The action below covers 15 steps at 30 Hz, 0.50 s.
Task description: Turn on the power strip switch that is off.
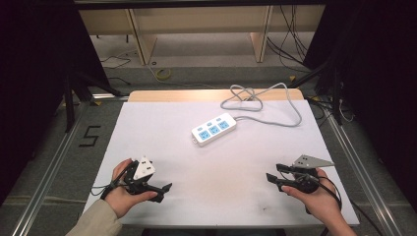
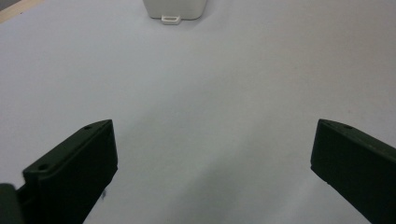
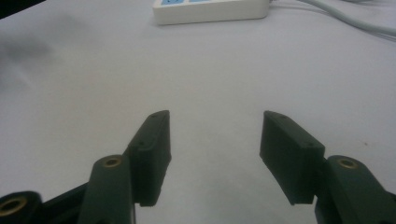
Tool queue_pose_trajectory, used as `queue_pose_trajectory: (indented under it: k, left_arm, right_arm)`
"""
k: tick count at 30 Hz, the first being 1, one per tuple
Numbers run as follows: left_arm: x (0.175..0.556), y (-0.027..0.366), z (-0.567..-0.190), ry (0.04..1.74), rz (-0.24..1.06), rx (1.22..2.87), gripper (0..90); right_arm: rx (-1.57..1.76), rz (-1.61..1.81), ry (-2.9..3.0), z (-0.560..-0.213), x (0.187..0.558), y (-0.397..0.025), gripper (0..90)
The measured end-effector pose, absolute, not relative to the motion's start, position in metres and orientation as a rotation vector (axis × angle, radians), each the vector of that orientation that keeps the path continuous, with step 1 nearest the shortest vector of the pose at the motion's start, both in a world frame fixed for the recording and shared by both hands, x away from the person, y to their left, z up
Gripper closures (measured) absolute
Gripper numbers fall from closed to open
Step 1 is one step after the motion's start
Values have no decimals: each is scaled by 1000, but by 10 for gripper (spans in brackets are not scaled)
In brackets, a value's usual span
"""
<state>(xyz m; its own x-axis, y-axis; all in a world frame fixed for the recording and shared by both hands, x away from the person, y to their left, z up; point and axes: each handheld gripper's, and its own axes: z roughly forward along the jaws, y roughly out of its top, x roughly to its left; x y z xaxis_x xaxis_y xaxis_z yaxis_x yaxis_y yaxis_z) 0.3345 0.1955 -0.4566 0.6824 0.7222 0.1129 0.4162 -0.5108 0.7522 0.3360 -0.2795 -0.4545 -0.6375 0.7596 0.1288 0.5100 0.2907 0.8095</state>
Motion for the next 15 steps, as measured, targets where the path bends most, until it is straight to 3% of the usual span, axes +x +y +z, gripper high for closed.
queue_pose_trajectory:
  k: [10,15]
  left_arm:
    - [333,193,-453,890,532,2126,29]
    - [333,193,-453,899,545,2122,42]
  right_arm:
    - [1170,1205,2260,-450,334,-278,785]
    - [1167,1184,2238,-448,336,-276,900]
